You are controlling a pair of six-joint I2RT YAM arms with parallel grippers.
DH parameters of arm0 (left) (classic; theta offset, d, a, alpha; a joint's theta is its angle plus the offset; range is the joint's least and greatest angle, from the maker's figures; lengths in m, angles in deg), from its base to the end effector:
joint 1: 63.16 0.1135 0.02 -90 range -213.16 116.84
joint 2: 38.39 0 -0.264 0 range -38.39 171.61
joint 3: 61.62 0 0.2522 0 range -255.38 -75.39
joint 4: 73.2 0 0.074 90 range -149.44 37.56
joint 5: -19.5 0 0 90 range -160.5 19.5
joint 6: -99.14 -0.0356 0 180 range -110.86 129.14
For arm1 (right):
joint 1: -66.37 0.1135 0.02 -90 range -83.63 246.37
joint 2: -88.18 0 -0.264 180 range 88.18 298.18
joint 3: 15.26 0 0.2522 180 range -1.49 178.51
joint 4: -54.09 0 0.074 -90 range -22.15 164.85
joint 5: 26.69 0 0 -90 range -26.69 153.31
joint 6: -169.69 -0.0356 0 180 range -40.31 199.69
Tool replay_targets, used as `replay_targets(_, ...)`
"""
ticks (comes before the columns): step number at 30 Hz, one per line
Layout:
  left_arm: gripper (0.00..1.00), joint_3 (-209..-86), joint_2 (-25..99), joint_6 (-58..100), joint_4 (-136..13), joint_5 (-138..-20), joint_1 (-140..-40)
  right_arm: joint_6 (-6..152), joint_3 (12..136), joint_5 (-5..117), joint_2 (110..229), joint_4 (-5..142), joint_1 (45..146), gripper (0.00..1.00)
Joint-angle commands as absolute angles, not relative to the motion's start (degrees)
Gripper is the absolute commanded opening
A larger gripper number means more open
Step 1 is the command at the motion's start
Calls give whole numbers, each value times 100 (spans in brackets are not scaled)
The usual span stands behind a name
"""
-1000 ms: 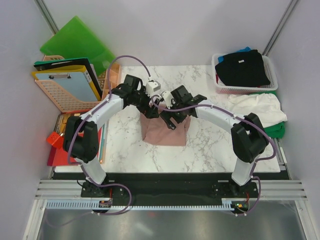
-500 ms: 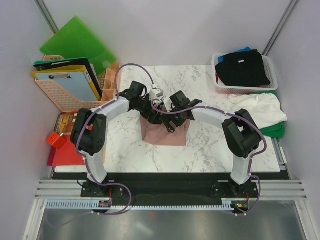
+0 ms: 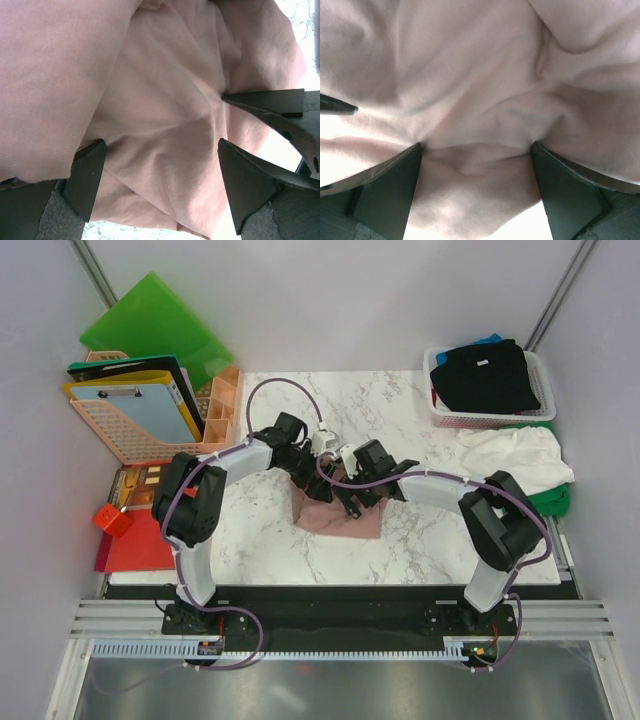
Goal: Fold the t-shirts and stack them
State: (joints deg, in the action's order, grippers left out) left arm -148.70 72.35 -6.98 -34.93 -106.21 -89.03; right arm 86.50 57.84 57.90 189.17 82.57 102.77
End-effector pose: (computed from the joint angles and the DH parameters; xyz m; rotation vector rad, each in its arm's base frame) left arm 0.3445 -0.1901 0.1684 1.1161 2.3295 -0.8811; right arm 0.2828 0.2127 0.1636 -0.9841 2.3848 0.3169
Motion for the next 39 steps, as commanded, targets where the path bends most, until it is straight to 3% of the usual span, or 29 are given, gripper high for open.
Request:
replay_targets(1,100,-15079,7314,-255,-3896,-10039,-8663,8936,5546,5829,18399,8938,10319,98)
replay_targets(8,100,-15343,7542,17,-3756,-8704,-8654,9076,5485,5953,17933,9237,10161,98)
replay_targets(19,100,-15396,7472,17,-3633,-8141,-8654,9085,5467,5961,17774,9228,10161,98)
replay_targets(26,100,-15317,7323,-150,-3641,-7824,-8628,9235,5572,6954,17397,9114,10021,98)
replay_targets(34,100,-14940,6102,-764,-3993,-7588,-8566,9612,5774,6587,16194,9307,9695,98)
replay_targets(39,100,-14729,5383,-1064,-4071,-7393,-8303,9517,6196,6122,16192,10062,9695,98)
